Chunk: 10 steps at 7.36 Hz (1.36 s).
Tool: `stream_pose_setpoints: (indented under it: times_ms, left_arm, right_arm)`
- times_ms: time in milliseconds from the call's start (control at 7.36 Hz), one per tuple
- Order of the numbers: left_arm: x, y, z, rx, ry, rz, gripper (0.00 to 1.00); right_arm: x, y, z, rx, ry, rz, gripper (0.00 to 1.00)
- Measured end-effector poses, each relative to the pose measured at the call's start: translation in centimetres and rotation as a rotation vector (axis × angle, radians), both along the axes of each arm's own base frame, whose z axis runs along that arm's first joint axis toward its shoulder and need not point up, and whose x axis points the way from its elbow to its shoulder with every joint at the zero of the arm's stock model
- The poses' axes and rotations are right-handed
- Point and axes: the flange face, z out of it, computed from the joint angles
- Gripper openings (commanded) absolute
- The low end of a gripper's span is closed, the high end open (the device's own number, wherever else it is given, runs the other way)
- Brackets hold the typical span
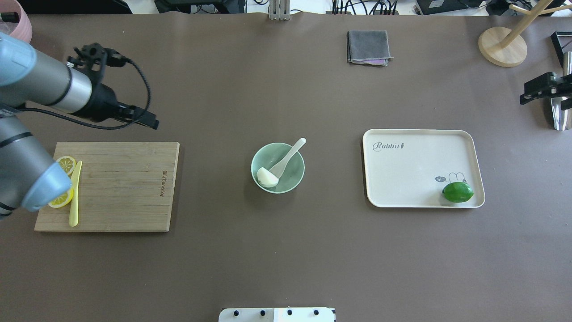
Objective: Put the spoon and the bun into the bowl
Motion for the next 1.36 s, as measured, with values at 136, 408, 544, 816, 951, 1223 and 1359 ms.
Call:
stream_pose_setpoints:
  times_ms: [136,408,544,816,951,1223,1359]
  left_arm:
    - [-6.5,-0.6,4.7,0.044,-0.040,0.034,0.98]
    - [-18.0,-0.4,11.8,0.079,-0.063,0.065,0.98]
    - [-22.8,-0.3,13.7,0.070,-0.067,0.054,0.98]
    - [-28.8,0.0,15.9,0.067,-0.102,0.044,0.98]
    - [-30.1,0.6,16.8,0.058,-0.114,0.036,0.98]
    - [-31.4,2.7,19.2,0.014,-0.137,0.016,0.98]
    - [-31.6,2.7,19.8,0.004,-0.170,0.002,0.98]
  right_arm:
    - [3.9,0.0,2.5,0.032,0.001,-0.036,1.00]
    - [9.1,-0.3,7.3,0.081,0.025,-0.108,1.00]
    - [10.2,-0.5,8.9,0.092,0.034,-0.136,1.00]
    - [10.6,-1.0,9.0,0.111,0.026,-0.154,1.00]
    - [10.5,-1.4,8.5,0.119,0.015,-0.156,1.00]
    - [10.4,-1.9,8.0,0.127,0.006,-0.155,1.00]
    - [10.4,-2.0,7.7,0.136,0.005,-0.155,1.00]
